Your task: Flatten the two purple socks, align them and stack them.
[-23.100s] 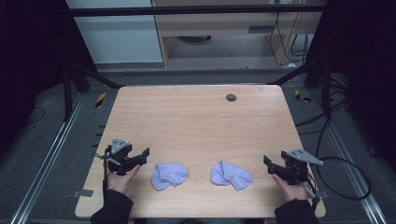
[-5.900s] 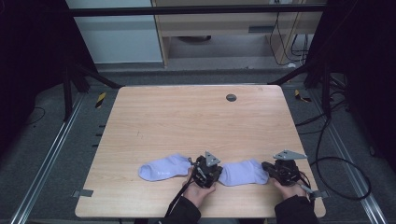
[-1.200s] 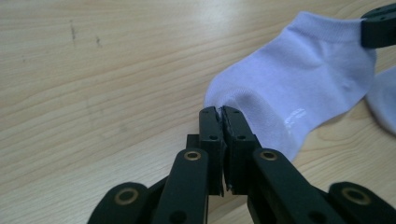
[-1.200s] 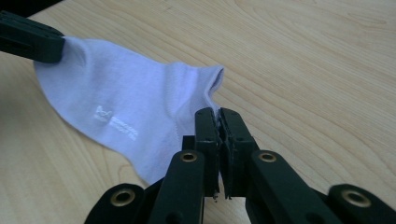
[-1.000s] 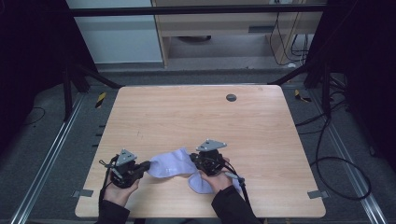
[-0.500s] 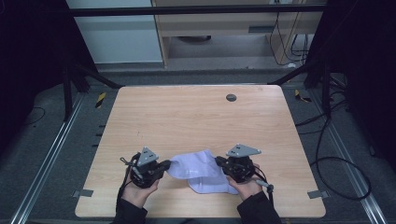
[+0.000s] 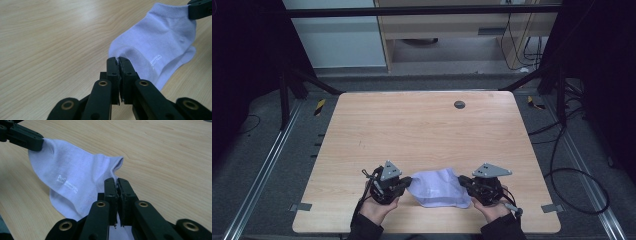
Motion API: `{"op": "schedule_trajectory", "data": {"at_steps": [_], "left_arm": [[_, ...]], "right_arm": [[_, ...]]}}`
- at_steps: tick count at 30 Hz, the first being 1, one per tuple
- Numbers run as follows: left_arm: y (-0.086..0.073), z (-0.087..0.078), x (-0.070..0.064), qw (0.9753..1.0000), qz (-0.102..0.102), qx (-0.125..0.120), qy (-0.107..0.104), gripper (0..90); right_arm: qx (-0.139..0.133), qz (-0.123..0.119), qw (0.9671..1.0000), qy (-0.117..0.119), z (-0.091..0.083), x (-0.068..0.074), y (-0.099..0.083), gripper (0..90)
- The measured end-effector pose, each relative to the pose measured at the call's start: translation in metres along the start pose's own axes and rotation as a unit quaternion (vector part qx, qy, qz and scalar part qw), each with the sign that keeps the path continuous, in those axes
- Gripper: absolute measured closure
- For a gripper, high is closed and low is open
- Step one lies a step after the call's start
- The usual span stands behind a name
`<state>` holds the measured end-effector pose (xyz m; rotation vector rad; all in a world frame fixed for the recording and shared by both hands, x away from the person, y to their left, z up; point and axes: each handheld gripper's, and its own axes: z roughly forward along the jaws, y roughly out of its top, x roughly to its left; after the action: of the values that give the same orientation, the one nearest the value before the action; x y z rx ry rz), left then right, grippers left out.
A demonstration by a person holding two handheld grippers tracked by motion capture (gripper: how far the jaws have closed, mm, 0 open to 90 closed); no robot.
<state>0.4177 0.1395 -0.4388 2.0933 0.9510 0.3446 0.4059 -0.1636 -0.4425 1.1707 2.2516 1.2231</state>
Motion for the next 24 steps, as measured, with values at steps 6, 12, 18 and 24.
{"op": "schedule_trajectory", "data": {"at_steps": [6, 12, 18, 24], "left_arm": [[-0.004, 0.01, -0.005, 0.9999, 0.004, 0.013, -0.008, 86.6], [-0.007, 0.017, -0.007, 0.9997, 0.008, 0.019, -0.012, 86.6], [-0.013, 0.025, -0.009, 0.9994, 0.012, 0.029, -0.012, 86.6], [-0.016, 0.033, -0.012, 0.9991, 0.017, 0.038, -0.01, 86.5]], "right_arm": [[0.009, -0.002, 1.0, -0.001, -0.003, -0.001, -0.008, 87.0], [0.026, -0.001, 0.9997, -0.003, -0.002, -0.003, -0.017, 86.9], [0.032, 0.007, 0.9995, -0.003, -0.004, -0.006, -0.022, 86.8], [0.048, 0.01, 0.9988, -0.006, 0.002, -0.011, -0.028, 86.7]]}}
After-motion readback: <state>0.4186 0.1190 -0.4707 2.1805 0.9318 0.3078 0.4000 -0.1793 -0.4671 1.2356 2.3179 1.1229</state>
